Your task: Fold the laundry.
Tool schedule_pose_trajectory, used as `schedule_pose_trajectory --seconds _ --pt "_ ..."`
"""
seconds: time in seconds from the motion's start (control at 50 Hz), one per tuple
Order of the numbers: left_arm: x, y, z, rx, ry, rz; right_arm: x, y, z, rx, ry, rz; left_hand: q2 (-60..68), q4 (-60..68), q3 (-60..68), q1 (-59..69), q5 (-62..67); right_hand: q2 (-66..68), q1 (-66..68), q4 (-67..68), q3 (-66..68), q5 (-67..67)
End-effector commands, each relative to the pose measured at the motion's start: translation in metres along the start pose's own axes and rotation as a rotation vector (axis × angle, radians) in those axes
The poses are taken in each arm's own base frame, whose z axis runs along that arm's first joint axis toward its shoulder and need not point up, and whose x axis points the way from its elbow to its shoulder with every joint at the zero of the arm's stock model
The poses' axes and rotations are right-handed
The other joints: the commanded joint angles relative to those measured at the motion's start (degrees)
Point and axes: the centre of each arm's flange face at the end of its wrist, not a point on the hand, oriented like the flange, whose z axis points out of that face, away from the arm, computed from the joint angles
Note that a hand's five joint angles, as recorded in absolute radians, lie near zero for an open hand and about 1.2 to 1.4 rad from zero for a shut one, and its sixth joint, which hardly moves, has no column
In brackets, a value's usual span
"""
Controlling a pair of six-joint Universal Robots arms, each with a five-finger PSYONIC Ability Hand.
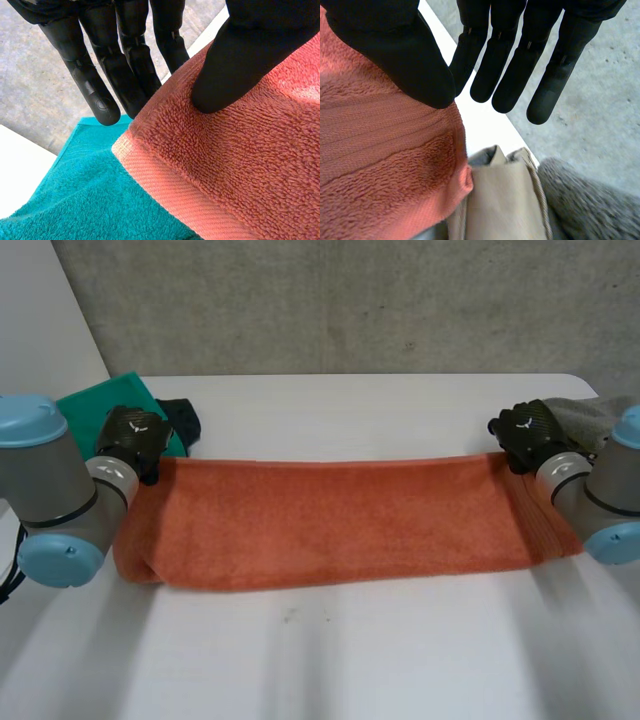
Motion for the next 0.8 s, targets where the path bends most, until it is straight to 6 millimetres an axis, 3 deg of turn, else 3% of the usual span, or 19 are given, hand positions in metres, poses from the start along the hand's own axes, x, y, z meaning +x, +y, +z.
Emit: schedule_pose_trajectory --seconds 0.02,0.1,0.26,0.36,0.44,0.52,0.62,0.66,0.7,0.8 --pt "0.005 -0.001 0.000 -0.003 -0.007 -0.001 0.002 0.000 0.005 0.022 0.047 0.008 -58.45 -58.52 -58.27 -55.46 -56.48 -57.39 -54.62 -58.48 -58.17 -56.50" --pt "0.005 -0.001 -0.005 -0.015 -0.010 -0.008 0.020 -0.017 -0.007 0.000 0.116 0.024 -56.05 -56.12 -55.87 -53.06 -54.08 -57.39 -54.62 -58.48 -58.17 -56.50" --pt "-0.010 -0.025 -0.037 0.030 -0.032 -0.054 0.051 -0.035 -0.076 -0.160 0.036 0.133 -56.05 -56.11 -55.87 -53.06 -54.07 -52.79 -50.02 -53.88 -53.56 -51.89" --pt "-0.010 -0.027 -0.061 0.030 -0.020 -0.086 0.050 -0.007 -0.114 -0.310 -0.080 0.245 -55.72 -55.78 -55.53 -52.72 -53.74 -41.36 -38.59 -42.45 -42.13 -40.46" --pt "-0.001 -0.023 -0.070 0.020 0.016 -0.108 0.047 0.014 -0.129 -0.354 -0.116 0.265 -55.71 -55.78 -55.53 -52.72 -53.74 -35.79 -33.02 -36.88 -36.56 -34.90" --pt "0.013 -0.024 -0.074 0.028 0.070 -0.114 0.045 0.024 -0.134 -0.352 -0.132 0.223 -55.71 -55.78 -55.53 -52.72 -53.74 -35.78 -33.01 -36.87 -36.55 -34.89" --pt "0.015 -0.024 -0.074 0.028 0.079 -0.115 0.037 0.038 -0.129 -0.343 -0.145 0.174 -55.71 -55.78 -55.53 -52.72 -53.74 -32.94 -30.17 -34.03 -33.71 -32.04" --pt "0.016 -0.024 -0.075 0.030 0.079 -0.115 0.035 0.046 -0.125 -0.347 -0.143 0.167 -55.71 -55.78 -55.53 -52.72 -53.74 -19.56 -16.79 -20.65 -20.33 -18.66" --pt "0.016 -0.024 -0.075 0.032 0.080 -0.114 0.037 0.049 -0.123 -0.347 -0.131 0.156 -55.71 -55.78 -55.53 -52.72 -53.74 12.43 15.20 11.34 11.66 13.33" --pt "0.018 -0.028 -0.077 0.042 0.087 -0.112 0.064 0.065 -0.124 -0.388 -0.007 0.132 -55.71 -55.78 -55.53 -52.72 -53.74 12.61 15.38 11.52 11.83 13.50"
